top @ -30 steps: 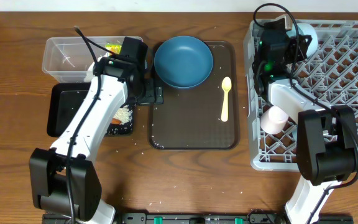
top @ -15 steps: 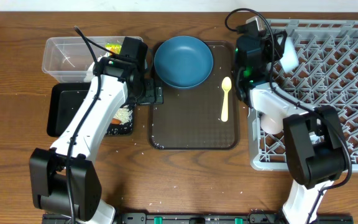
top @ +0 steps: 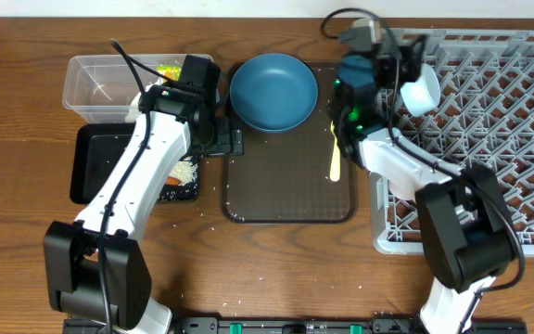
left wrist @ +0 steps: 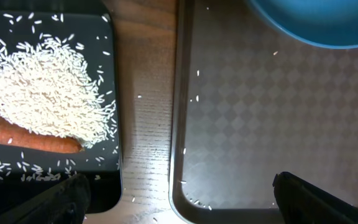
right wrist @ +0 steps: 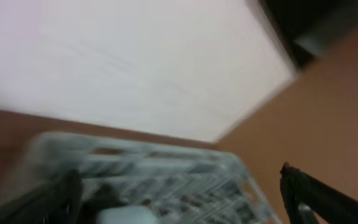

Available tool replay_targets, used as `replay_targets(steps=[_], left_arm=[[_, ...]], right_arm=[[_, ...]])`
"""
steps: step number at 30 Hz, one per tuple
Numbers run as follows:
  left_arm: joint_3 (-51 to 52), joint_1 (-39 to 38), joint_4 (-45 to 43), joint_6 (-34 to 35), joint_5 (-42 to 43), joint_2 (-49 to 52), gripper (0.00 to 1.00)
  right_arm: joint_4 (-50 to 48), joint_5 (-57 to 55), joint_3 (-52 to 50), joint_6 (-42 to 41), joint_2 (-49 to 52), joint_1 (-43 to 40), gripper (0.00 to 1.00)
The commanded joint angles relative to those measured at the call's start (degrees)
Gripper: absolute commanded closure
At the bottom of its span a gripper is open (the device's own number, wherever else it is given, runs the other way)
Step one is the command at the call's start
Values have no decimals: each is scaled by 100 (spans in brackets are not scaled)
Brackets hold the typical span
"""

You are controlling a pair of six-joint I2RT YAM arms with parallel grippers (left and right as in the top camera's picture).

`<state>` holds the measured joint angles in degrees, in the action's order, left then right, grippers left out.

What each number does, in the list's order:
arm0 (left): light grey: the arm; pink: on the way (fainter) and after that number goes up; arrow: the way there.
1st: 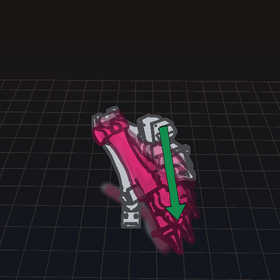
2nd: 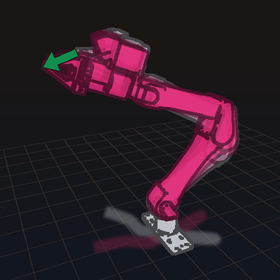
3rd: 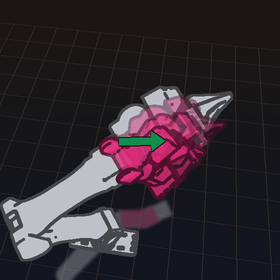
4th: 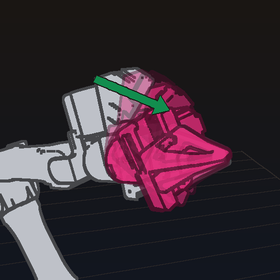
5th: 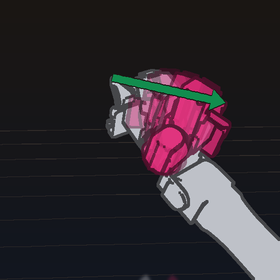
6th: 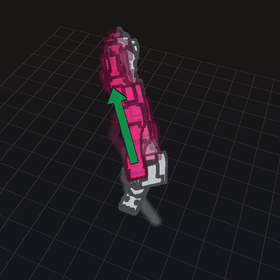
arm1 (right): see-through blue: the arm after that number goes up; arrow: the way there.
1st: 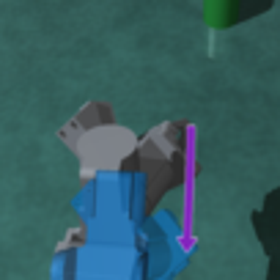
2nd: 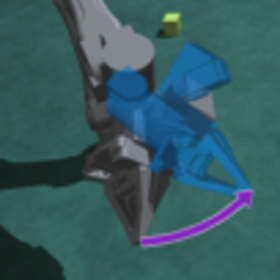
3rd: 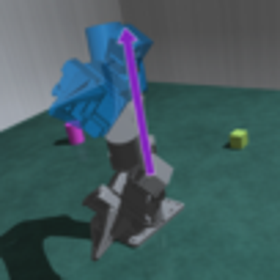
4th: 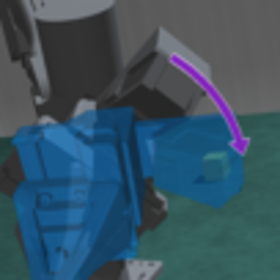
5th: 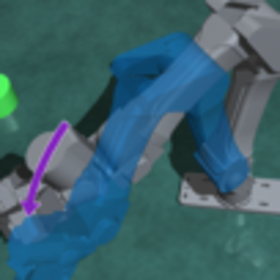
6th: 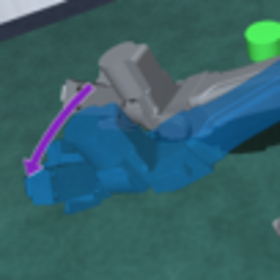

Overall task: Sort waste into correct bins and load items into the dishwasher rack
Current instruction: 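Reach the right gripper to the blue plate and grip its edge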

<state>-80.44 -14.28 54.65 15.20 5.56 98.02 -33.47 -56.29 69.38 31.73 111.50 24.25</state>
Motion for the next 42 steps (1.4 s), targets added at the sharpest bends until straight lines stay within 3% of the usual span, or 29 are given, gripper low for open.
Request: replay_targets(steps=[1, 5, 14, 22, 29, 37, 42], left_arm=[[-131, 24, 13, -7, -70, -114, 3], [-131, 24, 11, -7, -70, -114, 3], [-131, 24, 13, -7, -70, -114, 3], [-131, 24, 13, -7, -70, -114, 3], [-131, 24, 13, -7, -70, -114, 3], [-131, 24, 13, -7, -70, -114, 3], [-131, 24, 13, -7, -70, -114, 3]], right_arm=[[800, 1749, 26, -1672, -426, 116, 1], [1685, 2640, 28, -3528, -811, 33, 1], [3923, 5283, 435, -5462, -1137, 225, 1], [4164, 5095, 208, -6686, -1064, 256, 2], [4054, 4564, 168, -7678, -363, 223, 19], [3910, 4802, 168, -7851, 343, 223, 39], [3853, 4878, 168, -7908, 494, 195, 59]])
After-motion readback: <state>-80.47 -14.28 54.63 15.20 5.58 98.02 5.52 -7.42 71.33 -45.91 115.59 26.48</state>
